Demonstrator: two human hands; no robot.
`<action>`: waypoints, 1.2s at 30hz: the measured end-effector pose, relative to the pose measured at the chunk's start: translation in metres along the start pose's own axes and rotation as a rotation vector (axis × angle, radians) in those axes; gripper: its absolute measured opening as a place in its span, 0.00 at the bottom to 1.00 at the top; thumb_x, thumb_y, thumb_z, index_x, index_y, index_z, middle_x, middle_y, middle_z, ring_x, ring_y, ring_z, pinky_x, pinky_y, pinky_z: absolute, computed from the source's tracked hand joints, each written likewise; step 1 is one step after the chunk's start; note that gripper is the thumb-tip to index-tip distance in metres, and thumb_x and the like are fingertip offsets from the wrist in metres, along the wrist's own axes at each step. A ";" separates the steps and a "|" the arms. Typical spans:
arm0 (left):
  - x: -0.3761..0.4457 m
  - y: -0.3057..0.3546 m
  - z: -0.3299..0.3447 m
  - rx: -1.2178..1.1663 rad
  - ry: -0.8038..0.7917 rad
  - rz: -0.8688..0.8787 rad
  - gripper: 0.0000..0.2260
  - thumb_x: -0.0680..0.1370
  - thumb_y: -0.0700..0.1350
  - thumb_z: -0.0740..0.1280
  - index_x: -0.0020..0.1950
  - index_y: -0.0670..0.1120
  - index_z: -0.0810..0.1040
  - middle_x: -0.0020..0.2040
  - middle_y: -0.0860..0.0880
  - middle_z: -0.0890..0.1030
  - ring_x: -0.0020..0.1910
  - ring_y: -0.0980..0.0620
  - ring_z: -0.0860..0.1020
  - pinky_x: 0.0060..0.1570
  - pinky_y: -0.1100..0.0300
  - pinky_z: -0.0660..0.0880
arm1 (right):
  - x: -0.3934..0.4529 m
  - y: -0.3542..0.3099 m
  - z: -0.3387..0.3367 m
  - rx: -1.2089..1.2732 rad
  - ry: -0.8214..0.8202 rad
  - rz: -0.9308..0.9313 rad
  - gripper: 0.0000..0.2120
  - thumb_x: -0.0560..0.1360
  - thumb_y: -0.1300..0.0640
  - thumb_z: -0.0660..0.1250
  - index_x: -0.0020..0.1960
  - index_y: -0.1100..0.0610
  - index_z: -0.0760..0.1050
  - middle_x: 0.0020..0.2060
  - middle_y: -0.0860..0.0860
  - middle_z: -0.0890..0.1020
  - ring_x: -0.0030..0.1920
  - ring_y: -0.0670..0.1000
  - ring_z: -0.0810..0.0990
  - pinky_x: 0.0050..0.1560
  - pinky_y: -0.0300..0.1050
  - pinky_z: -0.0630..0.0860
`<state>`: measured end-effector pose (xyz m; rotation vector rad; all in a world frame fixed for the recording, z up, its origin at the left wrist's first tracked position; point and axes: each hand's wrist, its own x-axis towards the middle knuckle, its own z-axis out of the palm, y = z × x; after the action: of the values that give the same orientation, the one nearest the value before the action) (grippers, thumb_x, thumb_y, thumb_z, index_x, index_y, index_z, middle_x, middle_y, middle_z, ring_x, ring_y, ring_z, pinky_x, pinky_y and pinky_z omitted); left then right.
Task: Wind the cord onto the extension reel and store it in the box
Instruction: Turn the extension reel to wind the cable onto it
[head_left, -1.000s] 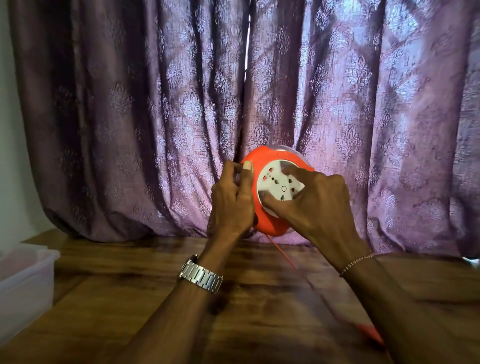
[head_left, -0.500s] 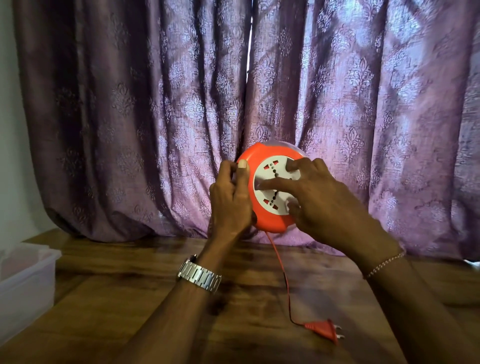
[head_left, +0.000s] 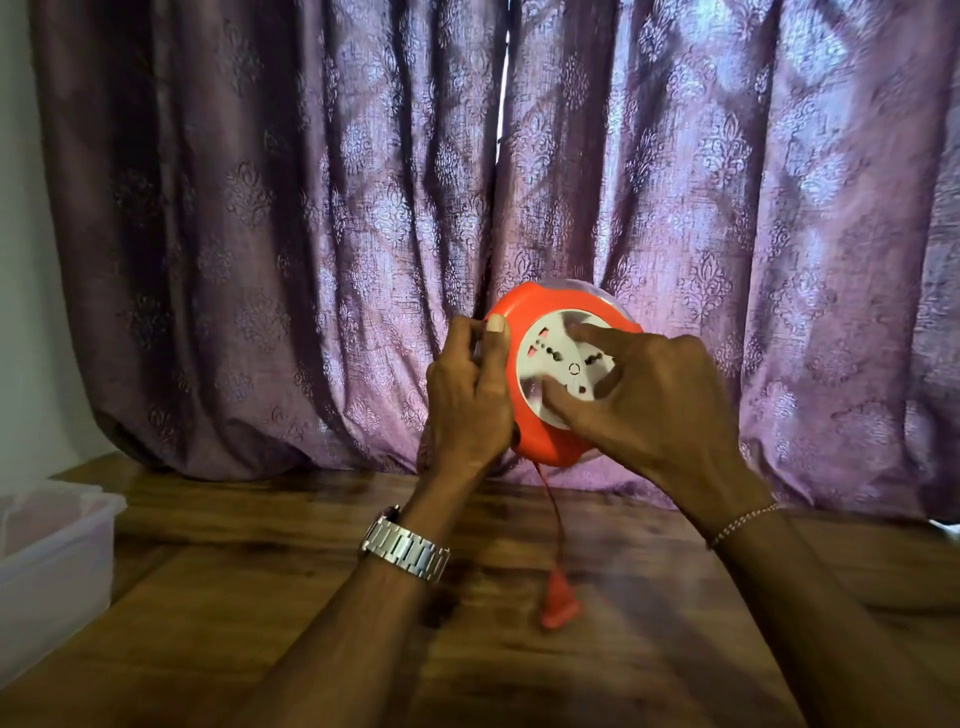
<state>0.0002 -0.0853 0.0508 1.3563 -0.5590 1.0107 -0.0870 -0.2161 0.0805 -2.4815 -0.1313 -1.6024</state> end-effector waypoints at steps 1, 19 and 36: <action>0.000 0.000 0.001 -0.004 -0.009 -0.004 0.16 0.81 0.57 0.59 0.44 0.46 0.73 0.35 0.48 0.80 0.38 0.43 0.79 0.39 0.42 0.76 | 0.001 0.000 0.001 0.036 0.031 0.030 0.27 0.66 0.31 0.64 0.59 0.43 0.80 0.37 0.51 0.86 0.42 0.57 0.84 0.46 0.50 0.80; 0.000 0.004 -0.002 -0.013 -0.014 -0.054 0.18 0.82 0.56 0.58 0.45 0.42 0.73 0.37 0.47 0.81 0.38 0.46 0.80 0.39 0.43 0.77 | 0.007 0.001 -0.018 -0.232 -0.303 -0.365 0.28 0.66 0.60 0.71 0.59 0.34 0.76 0.63 0.52 0.73 0.58 0.56 0.68 0.41 0.43 0.63; 0.001 -0.001 -0.001 0.018 -0.047 -0.008 0.16 0.81 0.59 0.59 0.45 0.47 0.74 0.36 0.48 0.81 0.38 0.45 0.80 0.39 0.43 0.77 | -0.004 -0.003 0.009 0.067 0.022 0.080 0.34 0.57 0.29 0.66 0.60 0.39 0.78 0.43 0.50 0.86 0.46 0.57 0.83 0.48 0.51 0.80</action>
<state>0.0012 -0.0843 0.0510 1.4007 -0.5801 0.9810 -0.0809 -0.2116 0.0737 -2.3866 -0.0806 -1.5671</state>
